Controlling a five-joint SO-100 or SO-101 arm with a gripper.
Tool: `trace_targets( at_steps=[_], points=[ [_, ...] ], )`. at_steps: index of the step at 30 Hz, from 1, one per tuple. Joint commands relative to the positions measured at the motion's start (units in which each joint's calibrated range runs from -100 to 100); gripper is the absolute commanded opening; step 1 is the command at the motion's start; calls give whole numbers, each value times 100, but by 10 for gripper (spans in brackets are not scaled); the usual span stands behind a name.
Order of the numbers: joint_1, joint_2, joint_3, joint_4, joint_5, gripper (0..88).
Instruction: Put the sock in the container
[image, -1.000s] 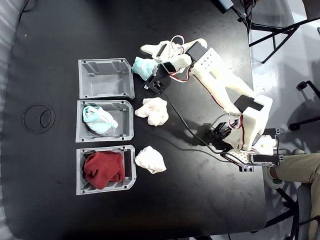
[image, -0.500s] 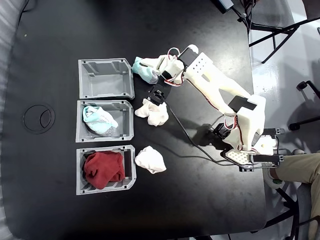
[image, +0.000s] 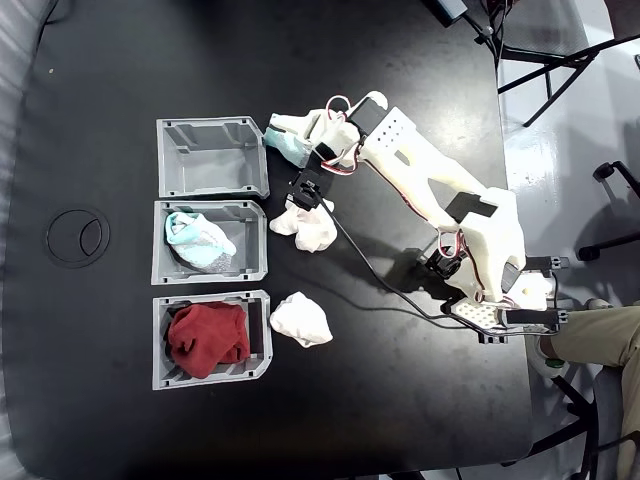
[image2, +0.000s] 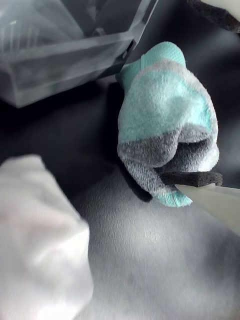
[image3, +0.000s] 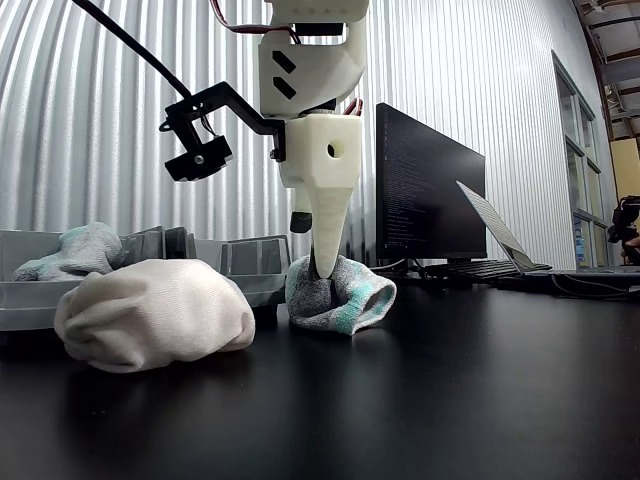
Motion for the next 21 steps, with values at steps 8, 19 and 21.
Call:
trace_targets(
  at_steps=[8, 19, 21],
  points=[
    [267, 557, -662, 41, -35, 474],
    [338, 883, -662, 50, -35, 367],
    [338, 858, -662, 41, -35, 289]
  ],
)
